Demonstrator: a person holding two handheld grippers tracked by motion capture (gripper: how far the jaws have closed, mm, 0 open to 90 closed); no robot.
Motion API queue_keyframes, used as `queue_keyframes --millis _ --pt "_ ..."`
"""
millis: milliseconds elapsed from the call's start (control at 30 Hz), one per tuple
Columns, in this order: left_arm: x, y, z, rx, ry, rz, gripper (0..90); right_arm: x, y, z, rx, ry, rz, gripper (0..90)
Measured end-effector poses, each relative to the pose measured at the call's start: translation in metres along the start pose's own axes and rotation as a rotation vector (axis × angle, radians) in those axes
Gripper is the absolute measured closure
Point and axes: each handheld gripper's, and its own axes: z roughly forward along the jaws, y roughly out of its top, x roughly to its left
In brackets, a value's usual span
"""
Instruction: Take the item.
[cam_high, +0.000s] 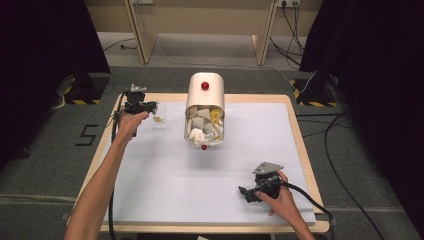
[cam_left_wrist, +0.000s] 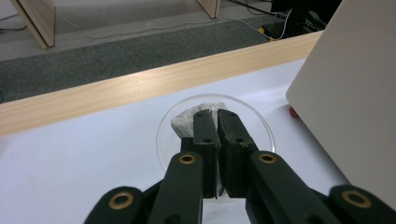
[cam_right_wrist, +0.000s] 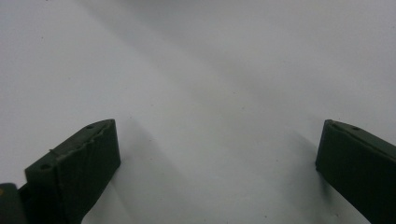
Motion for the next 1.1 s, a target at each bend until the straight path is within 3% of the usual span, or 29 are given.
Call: queue_keyframes --millis 167,367,467,667,733,767,967,1100 --pt "-0.001 -0.001 0.0 -0.012 -0.005 -0.018 78.7 0.0 0.0 0.0 0.001 0.0 0.0 0.4" --pt "-0.003 0.003 -0.012 -0.047 -0.02 -0.003 65.8 0.0 0.0 0.0 0.0 0.0 0.001 0.3" --pt "-0.003 0.002 -0.017 -0.029 -0.033 -0.011 53.1 0.0 0.0 0.0 0.001 0.0 0.0 0.4" --pt "-0.004 -0.005 -0.026 -0.02 -0.053 -0.029 38.7 0.0 0.0 0.0 0.0 0.0 0.0 0.3" --pt "-0.005 -0.007 -0.03 0.011 -0.062 -0.038 37.9 0.0 0.0 0.0 0.0 -0.001 0.0 0.3" --pt "-0.005 -0.008 -0.032 0.019 -0.058 -0.038 32.9 0.0 0.0 0.0 0.0 -0.001 0.0 0.4" --pt "-0.008 -0.014 -0.04 0.021 -0.064 -0.07 20.9 0.0 0.0 0.0 -0.002 -0.001 0.0 0.3" --pt "-0.009 -0.018 -0.045 0.008 -0.087 -0.085 17.6 0.0 0.0 0.0 -0.002 -0.001 0.0 0.3"
